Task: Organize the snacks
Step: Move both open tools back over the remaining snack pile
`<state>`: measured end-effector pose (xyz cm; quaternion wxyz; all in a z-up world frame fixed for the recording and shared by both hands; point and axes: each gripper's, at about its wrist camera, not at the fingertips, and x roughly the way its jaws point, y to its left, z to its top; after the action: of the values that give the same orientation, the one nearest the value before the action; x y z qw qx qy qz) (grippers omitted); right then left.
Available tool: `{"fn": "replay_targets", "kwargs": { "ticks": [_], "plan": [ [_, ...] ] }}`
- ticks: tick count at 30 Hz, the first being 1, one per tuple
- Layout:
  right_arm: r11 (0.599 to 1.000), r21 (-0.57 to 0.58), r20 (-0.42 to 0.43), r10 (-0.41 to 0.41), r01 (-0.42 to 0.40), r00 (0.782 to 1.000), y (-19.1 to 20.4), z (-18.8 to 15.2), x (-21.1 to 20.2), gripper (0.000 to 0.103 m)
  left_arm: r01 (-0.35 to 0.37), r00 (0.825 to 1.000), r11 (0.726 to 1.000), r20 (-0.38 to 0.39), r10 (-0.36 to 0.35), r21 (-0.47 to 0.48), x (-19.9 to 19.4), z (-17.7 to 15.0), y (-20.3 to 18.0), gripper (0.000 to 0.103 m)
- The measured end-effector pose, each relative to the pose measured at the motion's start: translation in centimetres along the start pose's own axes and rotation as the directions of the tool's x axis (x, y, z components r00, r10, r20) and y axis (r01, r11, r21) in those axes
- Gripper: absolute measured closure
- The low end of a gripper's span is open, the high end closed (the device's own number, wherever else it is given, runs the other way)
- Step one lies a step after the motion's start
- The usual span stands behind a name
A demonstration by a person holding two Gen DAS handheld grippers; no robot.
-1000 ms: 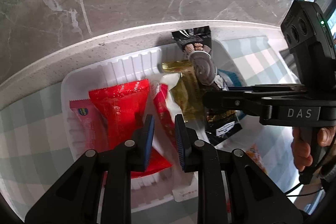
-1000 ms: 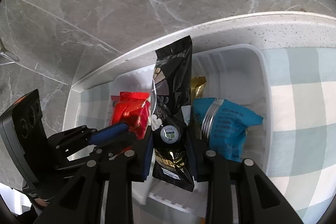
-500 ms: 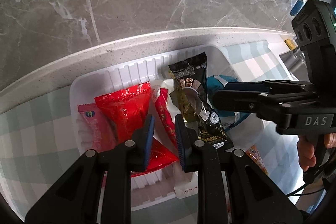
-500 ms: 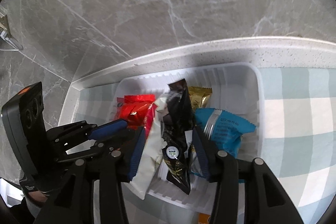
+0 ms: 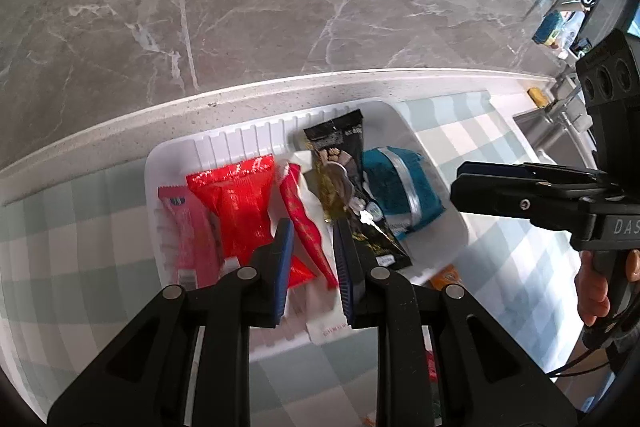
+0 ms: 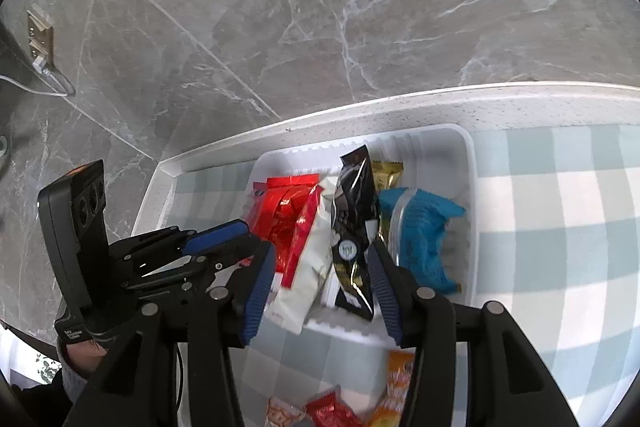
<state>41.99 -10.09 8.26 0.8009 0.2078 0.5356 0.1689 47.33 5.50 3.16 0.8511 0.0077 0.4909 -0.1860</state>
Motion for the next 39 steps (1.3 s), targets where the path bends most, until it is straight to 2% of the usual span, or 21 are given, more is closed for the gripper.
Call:
{"fn": "replay_targets", "kwargs": {
  "ticks": [1, 3, 4, 5, 6, 9, 11, 24, 30, 39],
  "plan": [
    [1.000, 0.000, 0.006, 0.000, 0.000, 1.000, 0.0, -0.3, -0.4, 0.050, 0.007, 1.000, 1.000, 0.003, -0.007, -0.004, -0.3, -0.3, -0.1, 0.084],
    [1.000, -0.002, 0.017, -0.002, 0.002, 1.000, 0.2, -1.0, -1.2, 0.049, 0.024, 1.000, 1.000, 0.006, -0.024, -0.013, -1.0, -0.9, -0.3, 0.074],
    [1.000, -0.005, 0.021, -0.007, 0.007, 1.000, 0.3, -1.4, -1.5, 0.048, 0.030, 1.000, 0.999, 0.010, -0.030, -0.020, -1.3, -1.3, -0.4, 0.057],
    [1.000, -0.009, 0.026, -0.011, 0.012, 1.000, 0.3, -1.9, -1.9, 0.048, 0.037, 0.999, 0.999, 0.017, -0.036, -0.028, -1.7, -1.7, -0.4, 0.034],
    [1.000, -0.012, 0.029, -0.017, 0.017, 0.999, 0.4, -2.4, -2.2, 0.048, 0.045, 0.999, 0.998, 0.024, -0.044, -0.035, -2.0, -2.1, -0.4, 0.032],
    [0.999, -0.017, 0.037, -0.033, 0.033, 0.999, 0.3, -3.9, -3.2, 0.047, 0.075, 0.997, 0.996, 0.008, -0.074, -0.057, -2.7, -3.5, -0.5, 0.032],
    [0.999, -0.016, 0.042, -0.048, 0.049, 0.998, 0.0, -5.0, -3.7, 0.044, 0.069, 0.998, 0.995, 0.007, -0.069, -0.066, -3.1, -4.6, -0.6, 0.032],
    [0.990, 0.043, -0.002, -0.135, 0.135, 0.991, -2.8, -12.0, -5.1, 0.044, 0.065, 0.993, 0.995, -0.092, -0.072, -0.079, -3.3, -12.6, -1.5, 0.032],
    [0.988, 0.046, -0.025, -0.146, 0.147, 0.989, -3.1, -14.1, -4.7, 0.044, 0.073, 0.987, 0.996, -0.140, -0.080, -0.049, -3.3, -15.8, -3.2, 0.032],
    [0.989, 0.043, -0.034, -0.137, 0.138, 0.990, -2.5, -15.5, -4.5, 0.044, 0.090, 0.977, 0.996, -0.191, -0.093, -0.022, -2.9, -18.5, -5.1, 0.032]
  ]
}}
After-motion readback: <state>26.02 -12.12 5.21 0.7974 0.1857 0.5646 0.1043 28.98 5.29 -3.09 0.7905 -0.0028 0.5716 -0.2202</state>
